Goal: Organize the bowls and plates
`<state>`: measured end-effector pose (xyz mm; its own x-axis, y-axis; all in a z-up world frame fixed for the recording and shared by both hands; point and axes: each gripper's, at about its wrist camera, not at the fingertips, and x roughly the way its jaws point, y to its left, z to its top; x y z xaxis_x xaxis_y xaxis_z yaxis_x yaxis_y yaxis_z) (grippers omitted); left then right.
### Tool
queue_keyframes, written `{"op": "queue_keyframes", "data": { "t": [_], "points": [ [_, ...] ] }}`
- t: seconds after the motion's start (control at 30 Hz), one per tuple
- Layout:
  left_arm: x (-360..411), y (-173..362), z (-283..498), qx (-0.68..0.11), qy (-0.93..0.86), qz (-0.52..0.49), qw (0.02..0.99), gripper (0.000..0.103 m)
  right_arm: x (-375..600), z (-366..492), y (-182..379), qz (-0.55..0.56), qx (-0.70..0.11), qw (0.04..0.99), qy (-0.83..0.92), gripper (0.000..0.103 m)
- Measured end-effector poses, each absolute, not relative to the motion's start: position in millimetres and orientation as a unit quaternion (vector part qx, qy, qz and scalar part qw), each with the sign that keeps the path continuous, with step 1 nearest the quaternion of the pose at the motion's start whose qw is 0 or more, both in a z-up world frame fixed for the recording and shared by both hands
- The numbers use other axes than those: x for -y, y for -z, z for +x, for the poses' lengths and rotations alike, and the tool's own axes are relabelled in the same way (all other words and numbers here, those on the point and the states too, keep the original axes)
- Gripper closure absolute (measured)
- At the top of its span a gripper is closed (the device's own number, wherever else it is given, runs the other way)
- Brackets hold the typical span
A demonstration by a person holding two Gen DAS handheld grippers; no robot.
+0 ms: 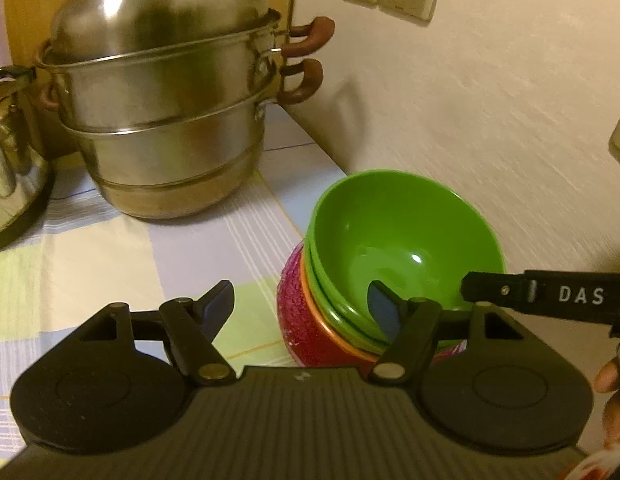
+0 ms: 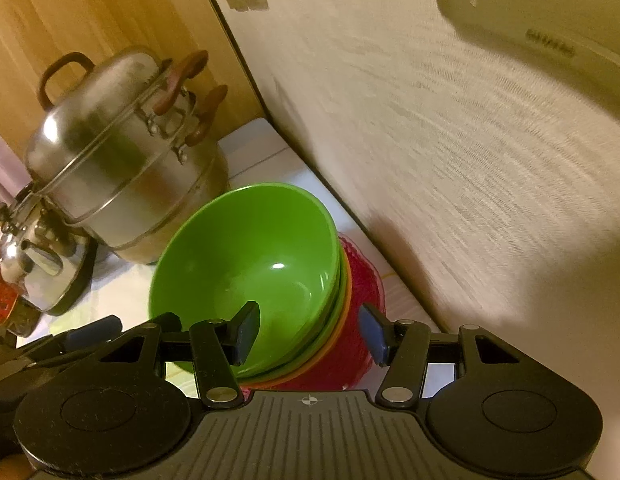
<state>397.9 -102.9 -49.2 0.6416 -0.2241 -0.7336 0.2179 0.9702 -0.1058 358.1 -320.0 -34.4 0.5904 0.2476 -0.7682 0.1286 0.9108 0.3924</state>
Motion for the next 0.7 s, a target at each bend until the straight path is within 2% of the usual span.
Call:
{"op": "queue_keyframes", "data": {
  "t": [0.7],
  "points": [
    [76, 14, 307, -0.371, 0.094, -0.014, 0.924, 0.032, 310, 275, -1, 0.171, -0.417, 0.891, -0.056, 0.048]
  ]
}}
